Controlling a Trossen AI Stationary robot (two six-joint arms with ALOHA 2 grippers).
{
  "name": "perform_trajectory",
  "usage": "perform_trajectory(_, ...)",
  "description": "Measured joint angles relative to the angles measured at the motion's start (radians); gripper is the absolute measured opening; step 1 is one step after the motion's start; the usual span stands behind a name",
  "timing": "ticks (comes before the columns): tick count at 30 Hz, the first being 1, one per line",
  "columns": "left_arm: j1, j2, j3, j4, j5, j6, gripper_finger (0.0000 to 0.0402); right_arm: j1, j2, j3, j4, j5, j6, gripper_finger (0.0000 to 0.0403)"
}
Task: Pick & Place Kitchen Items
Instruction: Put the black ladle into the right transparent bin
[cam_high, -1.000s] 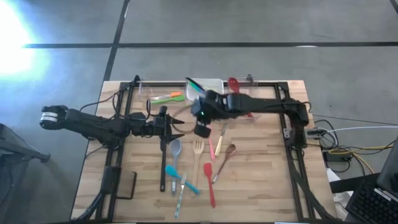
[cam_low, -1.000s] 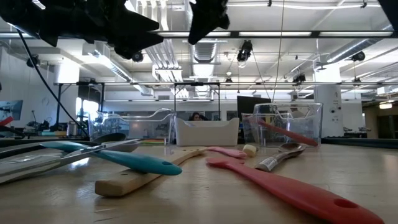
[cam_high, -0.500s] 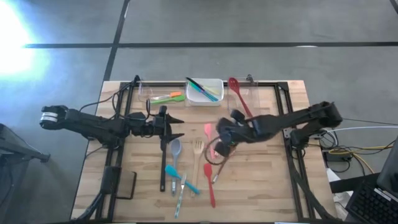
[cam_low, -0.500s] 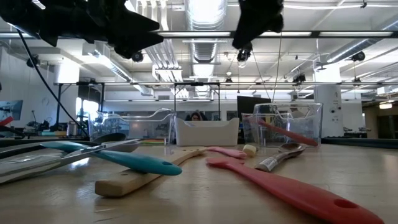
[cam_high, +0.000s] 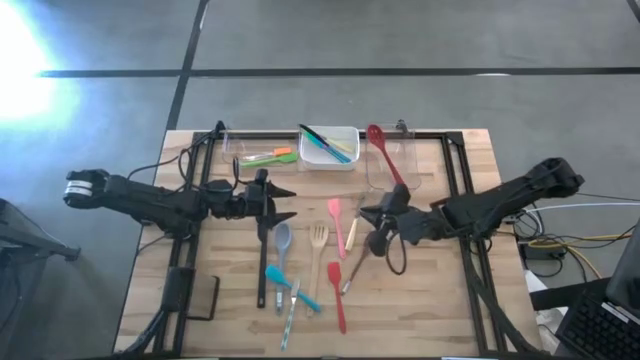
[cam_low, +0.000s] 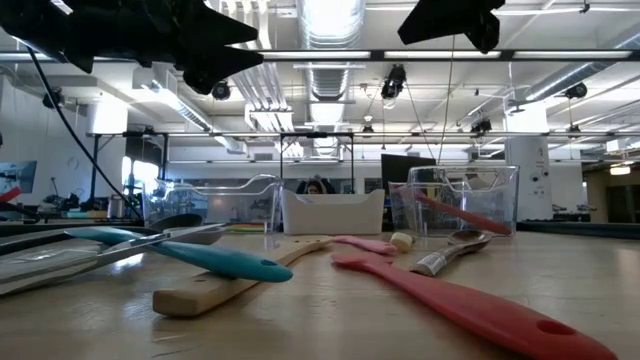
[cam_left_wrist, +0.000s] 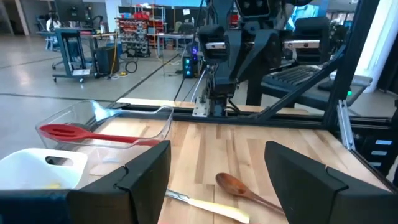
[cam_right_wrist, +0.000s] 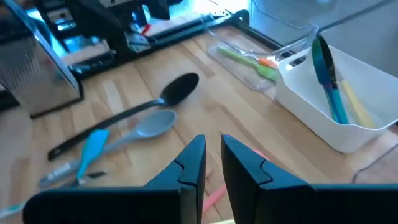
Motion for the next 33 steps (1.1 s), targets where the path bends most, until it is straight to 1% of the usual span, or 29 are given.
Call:
perform_trajectory(4, 0.0, -0.002, 0.025, -0.018, 0.027, 0.003, 0.0262, -0.001, -0.028, -0.051, 0.027, -0.003, 0.004, 0.0045)
perform_trajectory(7, 0.0, -0.004, 0.056, -0.087, 0.041, -0.003, 0.0262, -0.001, -0.028, -0.065, 0.027, -0.003, 0.003, 0.0043)
perform_trajectory(9, -0.001, -0.012, 0.094, -0.194, 0.041, -0.002, 0.0262, -0.001, -0.021, -0.065, 0.029, -0.003, 0.006, 0.0043)
perform_trajectory(12, -0.003, -0.026, 0.167, -0.428, 0.041, 0.0, 0.0262, -0.001, -0.013, -0.065, 0.029, -0.015, 0.023, 0.0045)
perform_trajectory(15, -0.01, -0.031, 0.233, -0.656, 0.041, -0.001, 0.0262, -0.001, -0.007, -0.066, 0.026, -0.071, 0.037, 0.0043)
perform_trajectory(17, -0.022, -0.033, 0.262, -0.763, 0.035, -0.012, 0.0261, 0.001, -0.007, -0.071, 0.029, -0.115, 0.037, 0.0043)
perform_trajectory(19, -0.037, -0.033, 0.275, -0.834, 0.028, -0.025, 0.0261, 0.006, -0.007, -0.078, 0.024, -0.138, 0.041, 0.0043)
perform_trajectory(24, -0.066, -0.037, 0.276, -0.959, 0.013, -0.082, 0.0261, 0.037, -0.008, -0.096, 0.023, -0.139, 0.053, 0.0043)
perform_trajectory(29, -0.103, -0.038, 0.276, -1.071, -0.069, -0.122, 0.0261, 0.063, -0.008, -0.119, 0.022, -0.138, 0.105, 0.0043)
perform_trajectory(33, -0.136, -0.038, 0.276, -1.112, -0.102, -0.143, 0.0261, 0.093, -0.007, -0.123, 0.025, -0.132, 0.109, 0.0043)
